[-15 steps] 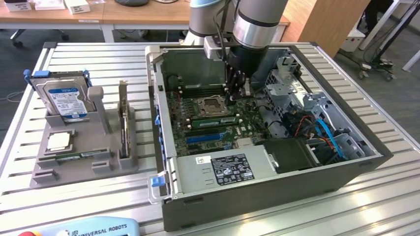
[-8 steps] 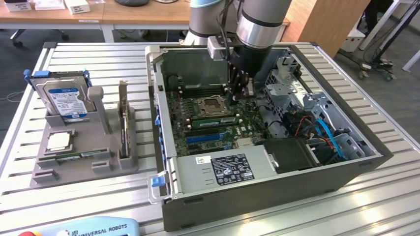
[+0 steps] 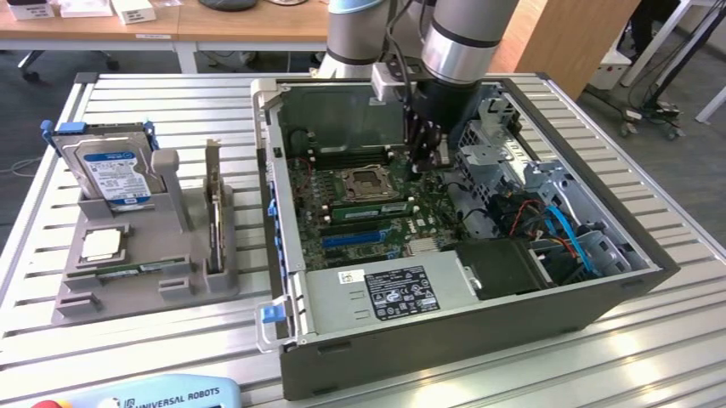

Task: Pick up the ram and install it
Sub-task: 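Press down the ram until it locks into place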

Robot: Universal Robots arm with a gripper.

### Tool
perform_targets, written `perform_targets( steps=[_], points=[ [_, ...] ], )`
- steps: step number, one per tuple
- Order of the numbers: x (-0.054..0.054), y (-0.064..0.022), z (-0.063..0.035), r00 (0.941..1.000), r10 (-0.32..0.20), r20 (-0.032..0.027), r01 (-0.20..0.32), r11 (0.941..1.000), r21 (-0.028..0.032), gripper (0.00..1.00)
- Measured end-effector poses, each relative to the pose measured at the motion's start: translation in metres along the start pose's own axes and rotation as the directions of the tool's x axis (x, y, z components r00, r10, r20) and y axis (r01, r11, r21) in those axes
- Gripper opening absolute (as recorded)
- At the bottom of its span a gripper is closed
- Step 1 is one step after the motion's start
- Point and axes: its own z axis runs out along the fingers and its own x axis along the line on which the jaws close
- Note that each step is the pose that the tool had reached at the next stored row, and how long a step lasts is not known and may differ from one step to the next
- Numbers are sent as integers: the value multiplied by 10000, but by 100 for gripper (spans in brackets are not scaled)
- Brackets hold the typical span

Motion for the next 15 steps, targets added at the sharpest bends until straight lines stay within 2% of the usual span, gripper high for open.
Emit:
perform_targets(
  steps=[8, 15],
  points=[
    [0, -91, 2, 10000, 5, 27, -5, 10000, -2, 10],
    [0, -94, 2, 10000, 52, 27, -52, 10000, 0, 10]
  ],
)
